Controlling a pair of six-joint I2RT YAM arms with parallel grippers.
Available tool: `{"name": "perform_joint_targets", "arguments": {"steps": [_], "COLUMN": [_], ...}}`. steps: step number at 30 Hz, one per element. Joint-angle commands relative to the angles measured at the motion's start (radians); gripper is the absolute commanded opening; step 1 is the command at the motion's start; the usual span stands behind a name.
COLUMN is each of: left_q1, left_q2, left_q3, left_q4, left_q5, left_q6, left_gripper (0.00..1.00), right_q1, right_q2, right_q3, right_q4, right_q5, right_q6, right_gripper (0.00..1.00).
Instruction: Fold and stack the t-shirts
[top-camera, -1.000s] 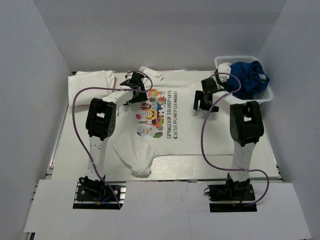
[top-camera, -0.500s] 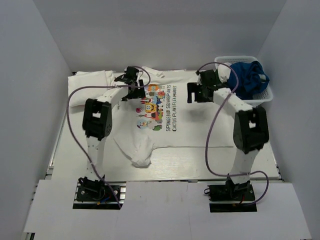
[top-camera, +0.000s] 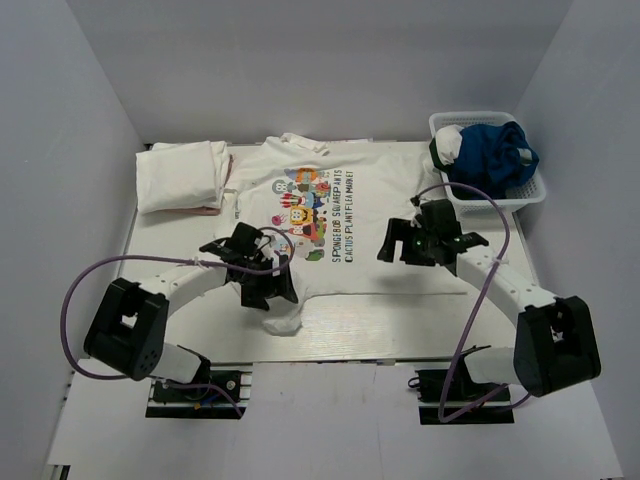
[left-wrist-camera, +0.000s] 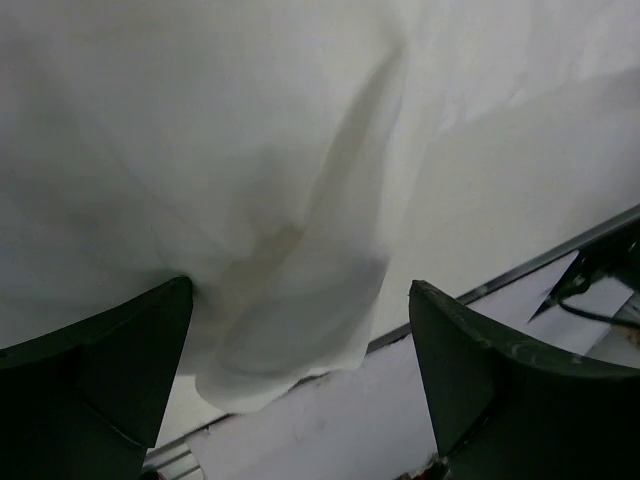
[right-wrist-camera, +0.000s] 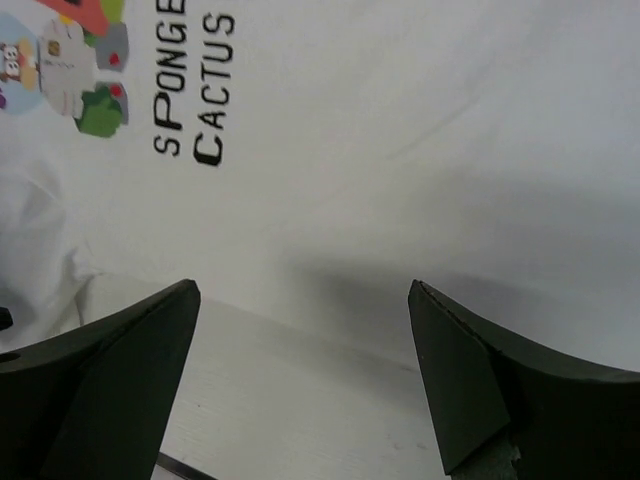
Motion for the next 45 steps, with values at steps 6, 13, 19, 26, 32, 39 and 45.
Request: {"name": "perform_joint_targets", "arguments": {"steps": [6,13,19,26,32,39,45], "left_q1": [-0.078,-0.135,-0.198,-0.337,-0.486,-0.540,-0.517], "left_q2": [-0.101,-0.103,-0.032,0.228,0.502,0.454,0.080], "left_q3": [-0.107,-0.064,0.046,0.423,0.738,0.885,0.717], "left_q4": [0.078,0.028,-0.035,-0.331,-0.584,-0.609,-0.659], "left_q5": [0.082,0.086,0.102,-0.108,-0.268,-0.313,-0.510], "left_q6": [-0.092,-0.101,-0.101,-0.080,-0.089,-0.113,-0.352], "left_gripper": [0.96,0.42,0.06,0.02,0.73,1.00,1.00], "right_q1": [0.001,-0.001,-0.002,-0.001,-0.004,-0.007,0.025], "right_q2": [-0.097,-0.132,-0.143,-0.147,-0.141,-0.189,-0.311], "right_q3": [-0.079,-0.080,-0.085,-0.094,-0.114,-0.120,-0.116], "right_q4": [-0.019,-0.042,-0.057,-0.088,-0.108,-0.089,-0.063], "right_q5": [0.042,0.081,0.097,0.137,0.210,0.191,0.029], "right_q6": [0.020,0.005,0.006,0.012,0.035,-0.010,-0.089], "right_gripper": [0.90,0.90,0.90,0.90,0.90,0.90,0.90]}}
